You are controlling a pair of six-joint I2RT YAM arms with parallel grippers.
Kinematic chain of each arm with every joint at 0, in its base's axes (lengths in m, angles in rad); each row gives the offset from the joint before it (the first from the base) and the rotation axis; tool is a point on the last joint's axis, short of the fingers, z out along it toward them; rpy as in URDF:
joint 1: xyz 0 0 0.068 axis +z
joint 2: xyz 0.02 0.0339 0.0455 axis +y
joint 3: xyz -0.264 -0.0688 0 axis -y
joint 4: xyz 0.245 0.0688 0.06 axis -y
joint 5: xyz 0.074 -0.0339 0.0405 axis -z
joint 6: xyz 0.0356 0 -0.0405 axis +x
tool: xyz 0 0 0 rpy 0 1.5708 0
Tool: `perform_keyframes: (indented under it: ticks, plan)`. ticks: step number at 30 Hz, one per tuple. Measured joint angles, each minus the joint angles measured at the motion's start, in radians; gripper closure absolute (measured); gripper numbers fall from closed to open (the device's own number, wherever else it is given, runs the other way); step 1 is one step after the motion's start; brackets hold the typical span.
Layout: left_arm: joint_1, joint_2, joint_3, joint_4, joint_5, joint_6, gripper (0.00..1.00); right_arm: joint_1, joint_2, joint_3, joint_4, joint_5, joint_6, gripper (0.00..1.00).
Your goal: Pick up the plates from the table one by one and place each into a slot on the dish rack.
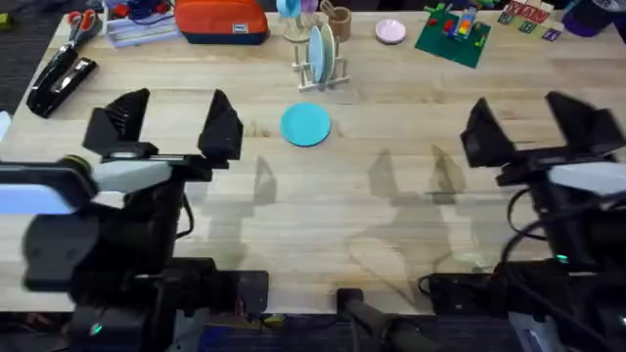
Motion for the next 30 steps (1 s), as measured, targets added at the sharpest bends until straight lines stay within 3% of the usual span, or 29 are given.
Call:
perform_keyframes:
  ticks: [5, 11, 22, 30]
  plan:
    - [0.000, 0.049, 0.112, -0.122, -0.007, -0.001, 0.007, 0.000, 0.059, 0.125, -0.082, 0.000, 0.000, 0.008]
    - [0.000, 0.181, 0.251, -0.234, -0.007, -0.001, 0.007, 0.000, 0.212, 0.290, -0.222, 0.000, 0.000, 0.008]
    - [0.000, 0.545, 0.592, -0.541, -0.001, -0.001, 0.008, 0.002, 0.615, 0.680, -0.546, -0.011, 0.000, 0.009]
    - [0.000, 0.825, 0.839, -0.780, 0.022, -0.001, 0.008, 0.011, 0.884, 0.896, -0.761, -0.050, 0.000, 0.007]
